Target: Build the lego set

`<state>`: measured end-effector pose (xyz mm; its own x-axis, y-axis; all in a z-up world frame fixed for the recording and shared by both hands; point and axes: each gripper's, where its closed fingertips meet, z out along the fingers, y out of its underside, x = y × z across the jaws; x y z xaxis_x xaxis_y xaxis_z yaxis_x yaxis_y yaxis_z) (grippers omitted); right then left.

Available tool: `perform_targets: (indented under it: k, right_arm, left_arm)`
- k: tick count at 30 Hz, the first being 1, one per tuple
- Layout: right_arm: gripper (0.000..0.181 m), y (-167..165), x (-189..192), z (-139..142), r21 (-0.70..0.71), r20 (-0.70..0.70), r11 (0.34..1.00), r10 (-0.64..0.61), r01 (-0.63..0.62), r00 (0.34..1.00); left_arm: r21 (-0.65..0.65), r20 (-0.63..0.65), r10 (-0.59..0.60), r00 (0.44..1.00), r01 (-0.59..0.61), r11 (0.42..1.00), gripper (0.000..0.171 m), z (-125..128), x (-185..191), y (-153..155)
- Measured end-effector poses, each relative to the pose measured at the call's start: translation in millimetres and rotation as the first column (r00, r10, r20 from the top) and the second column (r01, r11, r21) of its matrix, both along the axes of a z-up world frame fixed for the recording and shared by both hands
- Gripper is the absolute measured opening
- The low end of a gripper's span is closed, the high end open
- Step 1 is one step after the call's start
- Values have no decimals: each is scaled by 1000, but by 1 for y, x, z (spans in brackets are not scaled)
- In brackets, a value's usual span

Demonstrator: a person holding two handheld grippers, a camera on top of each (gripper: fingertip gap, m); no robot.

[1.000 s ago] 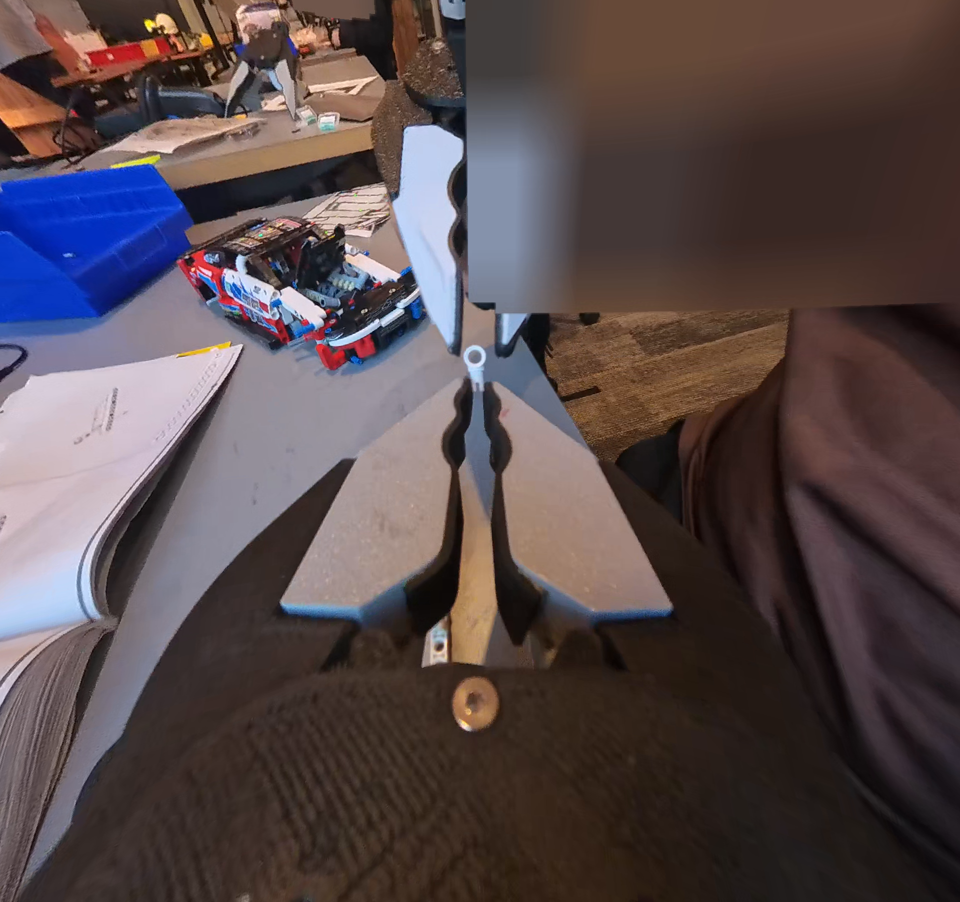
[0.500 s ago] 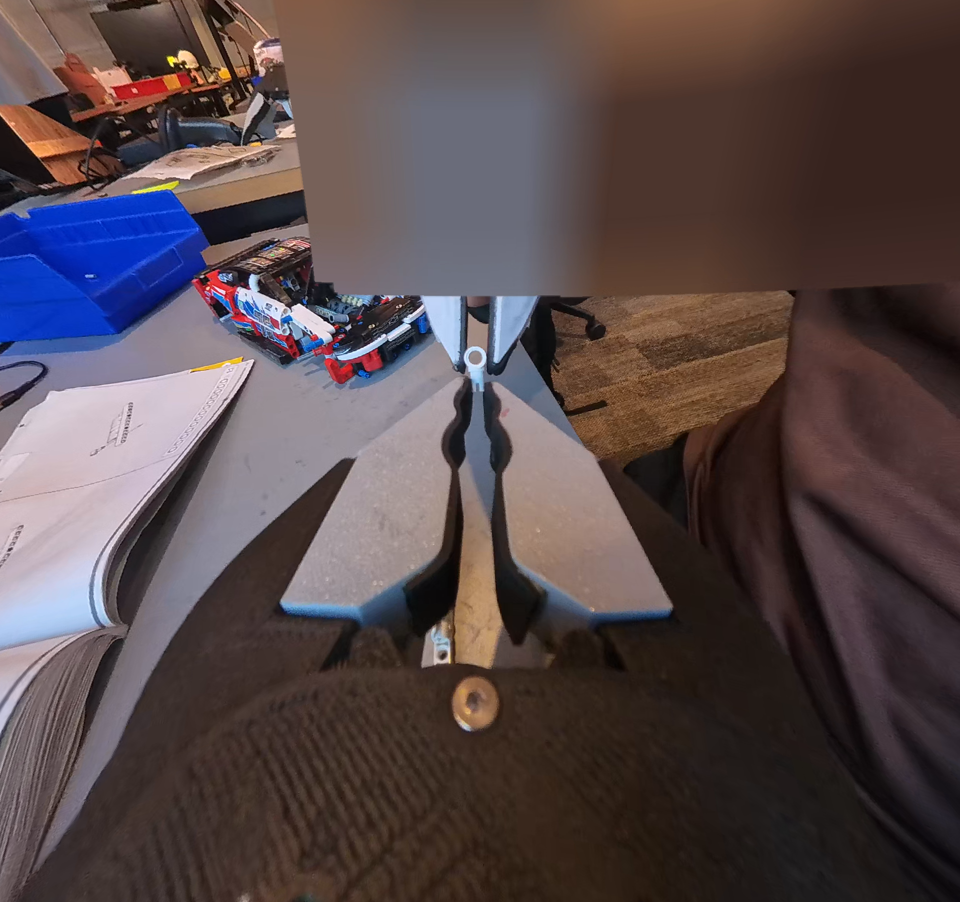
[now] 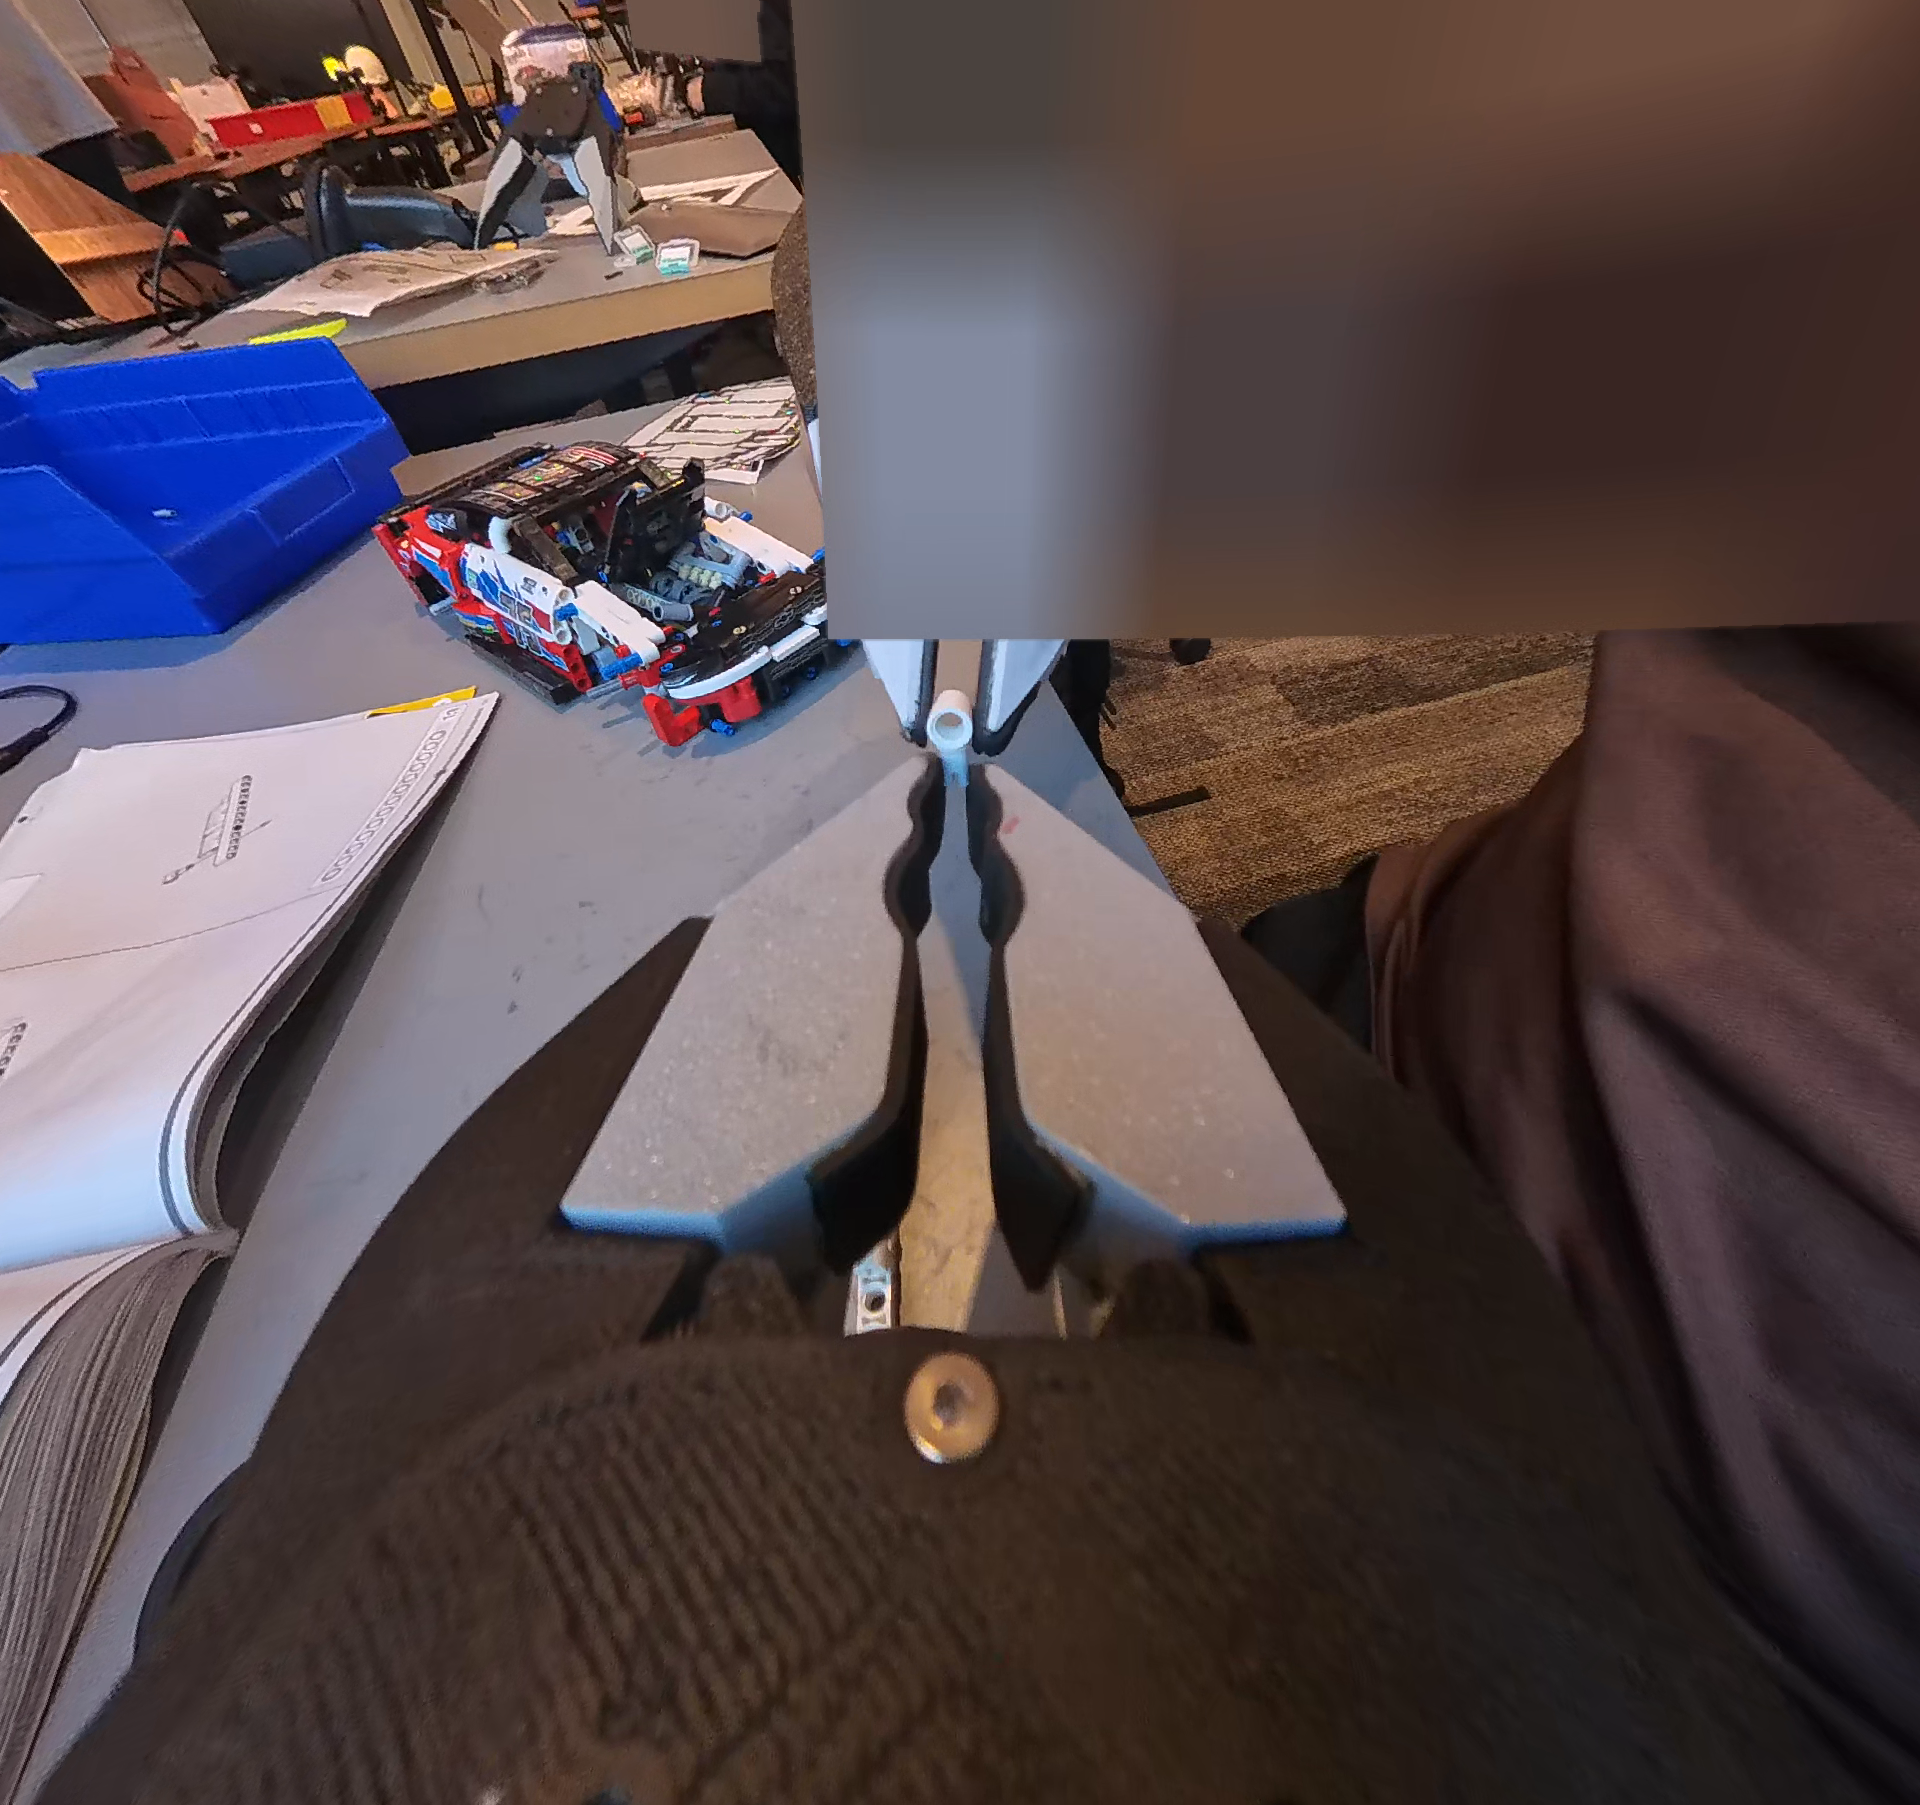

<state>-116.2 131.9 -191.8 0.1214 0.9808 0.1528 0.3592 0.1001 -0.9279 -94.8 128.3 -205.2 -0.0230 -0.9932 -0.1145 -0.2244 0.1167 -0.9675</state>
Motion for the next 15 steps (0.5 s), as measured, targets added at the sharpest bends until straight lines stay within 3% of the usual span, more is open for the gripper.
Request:
perform_targets:
  k: [15]
  right_arm:
    - [7,2,-1,1,31,2,999,-13,13,1000]
  left_arm:
    - [-11,-6,7,1000,-7,1000,2,-2,1,2]
